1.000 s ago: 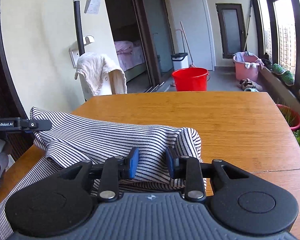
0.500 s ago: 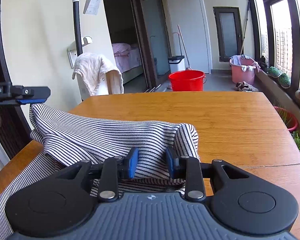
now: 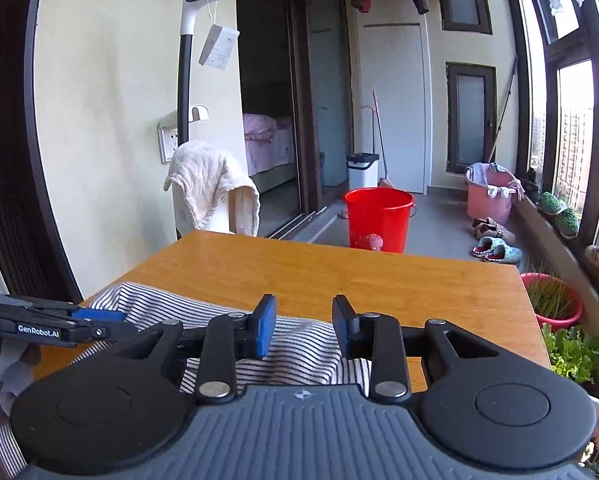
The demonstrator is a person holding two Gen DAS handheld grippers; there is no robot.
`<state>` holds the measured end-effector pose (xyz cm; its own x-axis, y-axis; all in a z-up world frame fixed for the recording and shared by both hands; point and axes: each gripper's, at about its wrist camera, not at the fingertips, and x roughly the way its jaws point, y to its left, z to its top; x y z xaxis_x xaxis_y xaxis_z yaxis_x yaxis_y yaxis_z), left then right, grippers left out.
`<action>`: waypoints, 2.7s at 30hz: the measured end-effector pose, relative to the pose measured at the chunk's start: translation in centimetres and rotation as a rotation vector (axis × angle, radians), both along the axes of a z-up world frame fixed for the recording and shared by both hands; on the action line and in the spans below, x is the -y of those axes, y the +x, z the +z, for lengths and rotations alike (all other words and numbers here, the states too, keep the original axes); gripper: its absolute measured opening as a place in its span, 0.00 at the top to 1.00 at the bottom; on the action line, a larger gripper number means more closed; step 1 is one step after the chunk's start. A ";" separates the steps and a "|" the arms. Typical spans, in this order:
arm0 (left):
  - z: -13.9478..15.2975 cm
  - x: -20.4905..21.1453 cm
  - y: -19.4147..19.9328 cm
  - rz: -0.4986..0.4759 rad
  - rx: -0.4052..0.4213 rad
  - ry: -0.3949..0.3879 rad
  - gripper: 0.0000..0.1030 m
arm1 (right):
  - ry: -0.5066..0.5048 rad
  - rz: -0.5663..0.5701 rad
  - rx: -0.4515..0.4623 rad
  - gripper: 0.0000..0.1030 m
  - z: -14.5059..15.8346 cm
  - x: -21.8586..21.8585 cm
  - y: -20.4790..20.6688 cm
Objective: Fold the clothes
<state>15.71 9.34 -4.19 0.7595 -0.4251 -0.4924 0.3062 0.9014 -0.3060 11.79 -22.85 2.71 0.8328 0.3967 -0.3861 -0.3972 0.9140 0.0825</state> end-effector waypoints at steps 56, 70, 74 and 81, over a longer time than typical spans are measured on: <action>-0.4 -0.4 -2.2 0.023 -0.057 0.116 0.47 | -0.389 0.252 0.024 0.75 -3.2 -4.6 -2.1; 6.6 -1.0 -3.9 0.003 0.117 0.050 0.46 | -0.320 0.184 -0.111 0.70 -5.6 -2.0 0.2; 3.1 1.0 -2.1 -0.018 -0.001 0.100 0.47 | -0.312 0.201 -0.111 0.68 -4.7 -1.9 0.0; 1.3 0.4 -1.8 -0.012 -0.031 0.094 0.46 | -0.222 0.481 -0.044 0.15 -1.0 -5.9 3.1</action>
<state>13.96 8.92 -2.84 0.7383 -0.3852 -0.5536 0.3090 0.9228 -0.2300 14.87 -16.97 1.69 0.5581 0.6345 -0.5347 -0.7763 0.6269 -0.0663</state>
